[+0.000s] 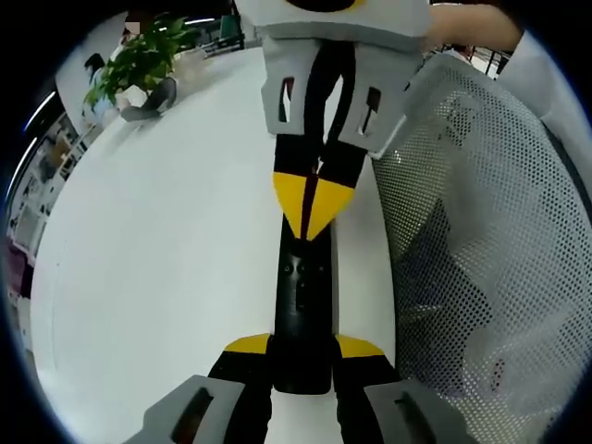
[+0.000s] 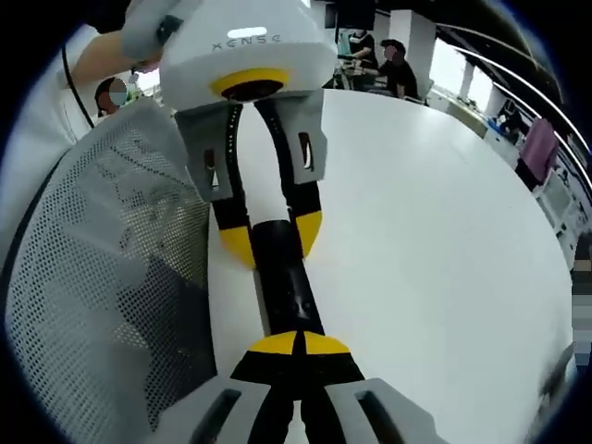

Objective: Press the specified remote control buttons in sequence, fully releasing each button before pressing the next.

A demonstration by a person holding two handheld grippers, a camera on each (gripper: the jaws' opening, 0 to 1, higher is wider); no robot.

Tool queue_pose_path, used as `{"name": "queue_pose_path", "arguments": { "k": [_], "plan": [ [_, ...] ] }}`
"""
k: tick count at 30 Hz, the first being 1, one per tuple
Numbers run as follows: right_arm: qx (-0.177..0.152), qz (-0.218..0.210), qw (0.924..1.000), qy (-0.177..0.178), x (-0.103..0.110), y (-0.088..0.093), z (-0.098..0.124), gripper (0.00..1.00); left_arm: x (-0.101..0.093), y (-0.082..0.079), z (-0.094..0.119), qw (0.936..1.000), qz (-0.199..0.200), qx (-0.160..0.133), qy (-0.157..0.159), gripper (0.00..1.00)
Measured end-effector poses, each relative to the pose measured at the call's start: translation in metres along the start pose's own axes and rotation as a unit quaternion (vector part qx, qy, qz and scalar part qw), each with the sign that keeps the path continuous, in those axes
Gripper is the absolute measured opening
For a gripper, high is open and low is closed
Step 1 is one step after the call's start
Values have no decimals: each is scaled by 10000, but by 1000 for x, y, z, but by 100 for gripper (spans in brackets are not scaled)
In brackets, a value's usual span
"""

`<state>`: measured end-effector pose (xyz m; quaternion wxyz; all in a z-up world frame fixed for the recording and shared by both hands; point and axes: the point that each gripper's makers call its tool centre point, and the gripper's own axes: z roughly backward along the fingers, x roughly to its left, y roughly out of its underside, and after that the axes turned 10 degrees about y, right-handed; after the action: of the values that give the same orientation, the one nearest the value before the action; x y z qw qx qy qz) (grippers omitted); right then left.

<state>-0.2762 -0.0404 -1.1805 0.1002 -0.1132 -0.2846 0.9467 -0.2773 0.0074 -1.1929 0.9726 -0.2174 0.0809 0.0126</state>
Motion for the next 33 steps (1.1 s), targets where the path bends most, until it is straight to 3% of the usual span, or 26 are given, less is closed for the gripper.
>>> {"name": "queue_pose_path", "arguments": {
  "k": [10,20,33],
  "plan": [
    [9,554,9982,-237,1,-3,-5,0,0,0,0,10000,13,-61,-3,24],
    [131,671,9975,-194,0,-2,-9,0,1,-1,0,10000,-3,-68,8,24],
    [-160,706,9970,-270,-3,-7,-4,0,1,1,1,10000,-4,-29,25,24]
  ]
}}
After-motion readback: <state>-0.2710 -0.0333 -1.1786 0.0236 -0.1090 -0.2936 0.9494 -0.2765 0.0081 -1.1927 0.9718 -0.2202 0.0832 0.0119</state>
